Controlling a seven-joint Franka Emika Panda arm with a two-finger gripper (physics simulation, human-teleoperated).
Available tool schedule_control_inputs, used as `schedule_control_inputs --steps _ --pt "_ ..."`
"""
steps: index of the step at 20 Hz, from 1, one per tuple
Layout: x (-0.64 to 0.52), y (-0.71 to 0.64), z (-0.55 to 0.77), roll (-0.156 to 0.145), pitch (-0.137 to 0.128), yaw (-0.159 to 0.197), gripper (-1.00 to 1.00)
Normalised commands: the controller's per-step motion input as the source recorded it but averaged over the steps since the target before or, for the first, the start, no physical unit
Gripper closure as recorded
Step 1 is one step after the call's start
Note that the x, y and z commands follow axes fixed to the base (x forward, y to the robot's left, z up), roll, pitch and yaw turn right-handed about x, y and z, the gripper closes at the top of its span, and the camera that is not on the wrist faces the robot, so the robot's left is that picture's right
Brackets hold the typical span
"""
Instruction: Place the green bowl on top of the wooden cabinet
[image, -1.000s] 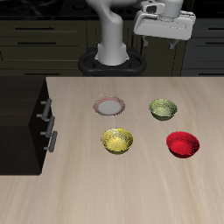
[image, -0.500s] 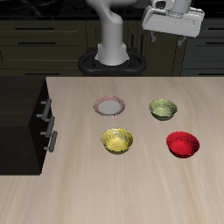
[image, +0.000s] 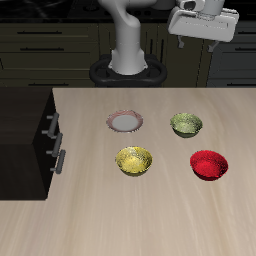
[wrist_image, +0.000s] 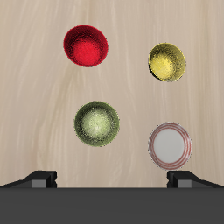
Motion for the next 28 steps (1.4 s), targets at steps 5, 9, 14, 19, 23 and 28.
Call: schedule_control_inputs --steps 5,9,14,19,23,28 --pt "-0.03 0.20 0.07 0.012 -0.008 -0.026 -1.00" --pt "-0.01 0.15 -0.10 -0.015 -0.047 0.060 -1.00" --pt "0.09 0.04 -0.30 -0.005 0.053 0.002 -1.00" --pt "0.06 0.01 -0.31 -0.010 0.037 0.020 -1.00" --pt "0.06 -0.04 -0.21 -0.005 0.032 -0.004 -1.00" --pt "0.09 -0.14 -0.27 -0.022 0.044 -0.008 -1.00"
